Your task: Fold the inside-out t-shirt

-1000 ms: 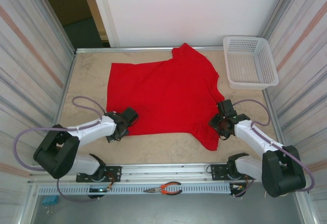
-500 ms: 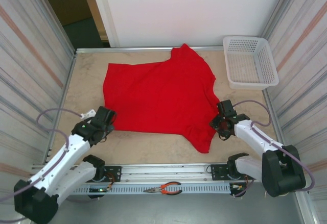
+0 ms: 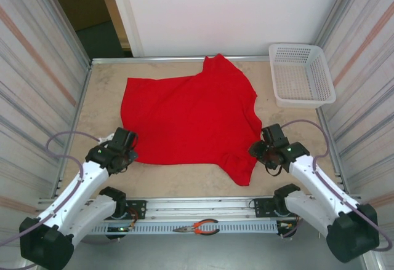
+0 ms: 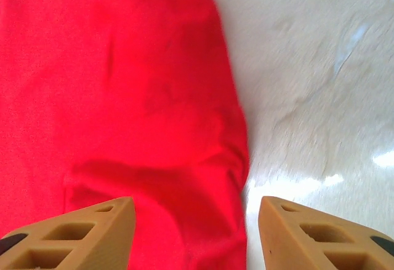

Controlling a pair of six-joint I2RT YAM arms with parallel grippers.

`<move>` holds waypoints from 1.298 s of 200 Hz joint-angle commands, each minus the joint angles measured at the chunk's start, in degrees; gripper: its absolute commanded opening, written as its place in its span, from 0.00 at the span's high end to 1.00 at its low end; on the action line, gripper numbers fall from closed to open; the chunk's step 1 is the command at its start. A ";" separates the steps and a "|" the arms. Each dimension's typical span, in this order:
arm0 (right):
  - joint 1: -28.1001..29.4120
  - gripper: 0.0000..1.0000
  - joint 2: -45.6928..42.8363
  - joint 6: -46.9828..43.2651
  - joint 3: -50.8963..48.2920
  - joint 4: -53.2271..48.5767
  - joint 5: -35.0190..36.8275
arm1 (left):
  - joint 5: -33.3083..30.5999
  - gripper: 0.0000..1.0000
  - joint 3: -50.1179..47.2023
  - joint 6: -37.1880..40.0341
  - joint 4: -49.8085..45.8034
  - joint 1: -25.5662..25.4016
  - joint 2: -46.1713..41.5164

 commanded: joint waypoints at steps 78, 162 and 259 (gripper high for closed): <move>25.20 0.34 1.29 10.28 -2.92 -7.89 -0.40 | 0.67 1.00 -0.67 1.34 1.61 0.30 0.26; 27.71 1.00 -0.08 14.16 -5.43 -2.14 1.77 | 1.11 1.00 1.23 2.28 1.22 0.45 0.15; -5.35 1.00 -22.47 3.47 8.17 -21.60 2.58 | 6.02 1.00 4.62 7.75 -2.51 9.56 -6.55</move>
